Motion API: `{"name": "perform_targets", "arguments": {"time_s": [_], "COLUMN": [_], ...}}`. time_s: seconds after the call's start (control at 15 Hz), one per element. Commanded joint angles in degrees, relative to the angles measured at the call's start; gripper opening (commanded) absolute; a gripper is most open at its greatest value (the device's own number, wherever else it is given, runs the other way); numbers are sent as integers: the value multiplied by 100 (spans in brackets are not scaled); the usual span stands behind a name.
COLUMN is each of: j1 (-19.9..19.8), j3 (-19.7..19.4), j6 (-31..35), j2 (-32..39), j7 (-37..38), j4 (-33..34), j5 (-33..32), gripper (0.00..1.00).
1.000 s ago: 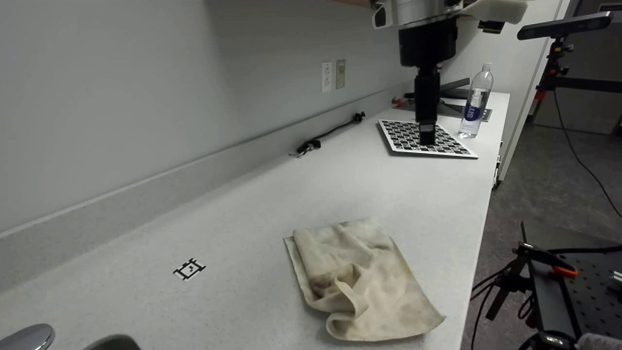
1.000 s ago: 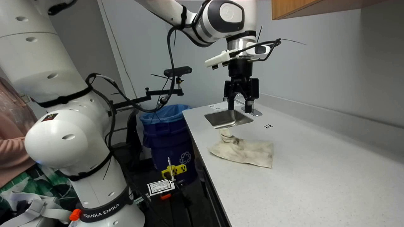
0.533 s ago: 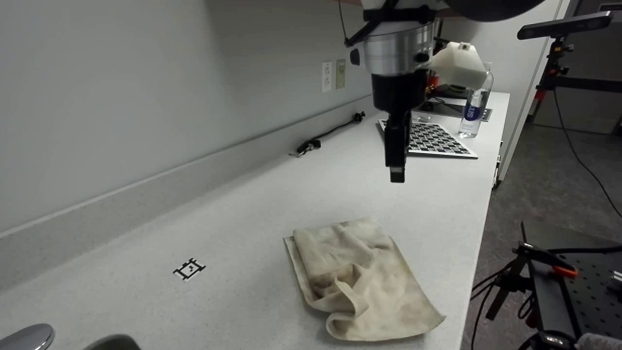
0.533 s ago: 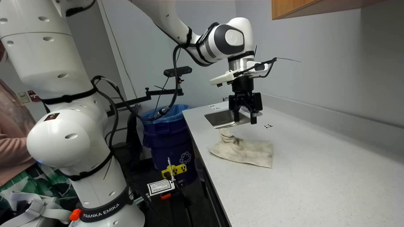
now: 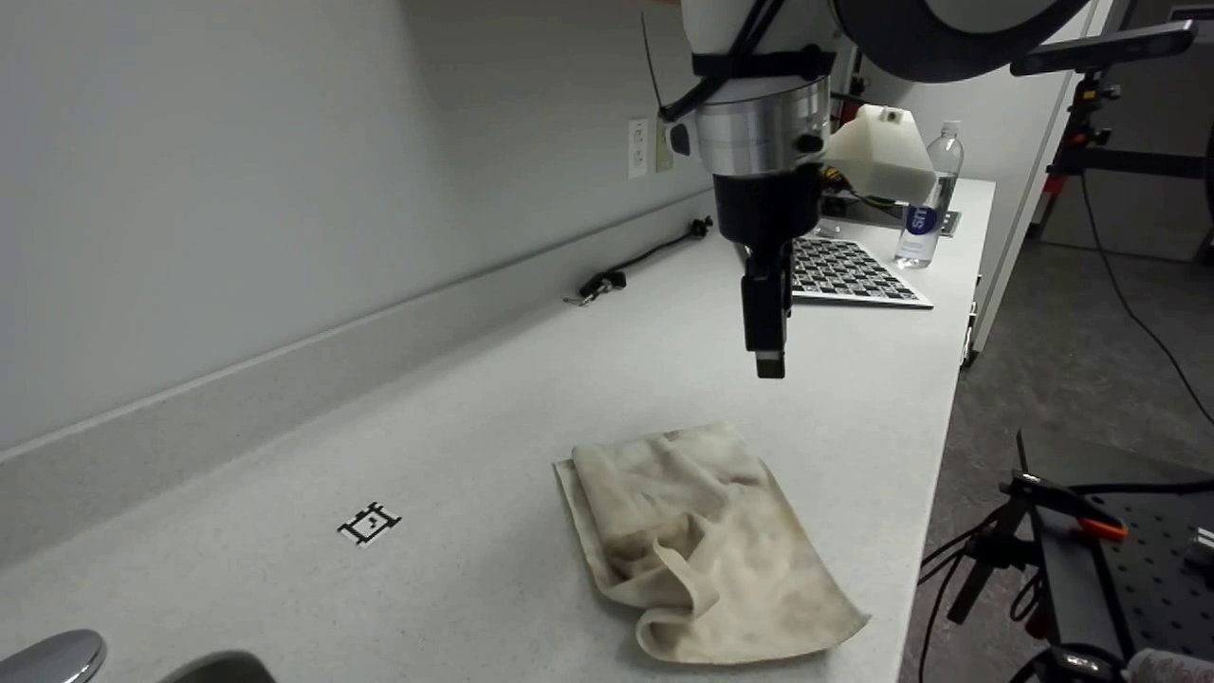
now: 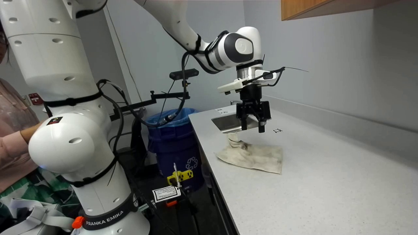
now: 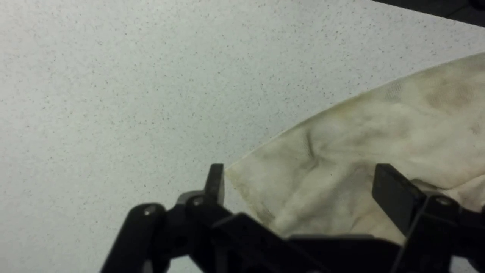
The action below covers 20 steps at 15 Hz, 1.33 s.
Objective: Use the towel to wipe the countertop
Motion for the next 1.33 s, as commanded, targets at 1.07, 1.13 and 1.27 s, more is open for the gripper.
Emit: {"name": "perform_targets", "arguments": {"time_s": [1.07,1.13,1.27], "j1": [-147,-175,-225], "j3": [-294,-308,-337], "j6": [2366,2427,2517], "j2": [1861,1888,1925], "j7": [-564,-571,-579], "j4": [144,120,80], "j5": [1114,1136,1180], "gripper": [100,100,100]}}
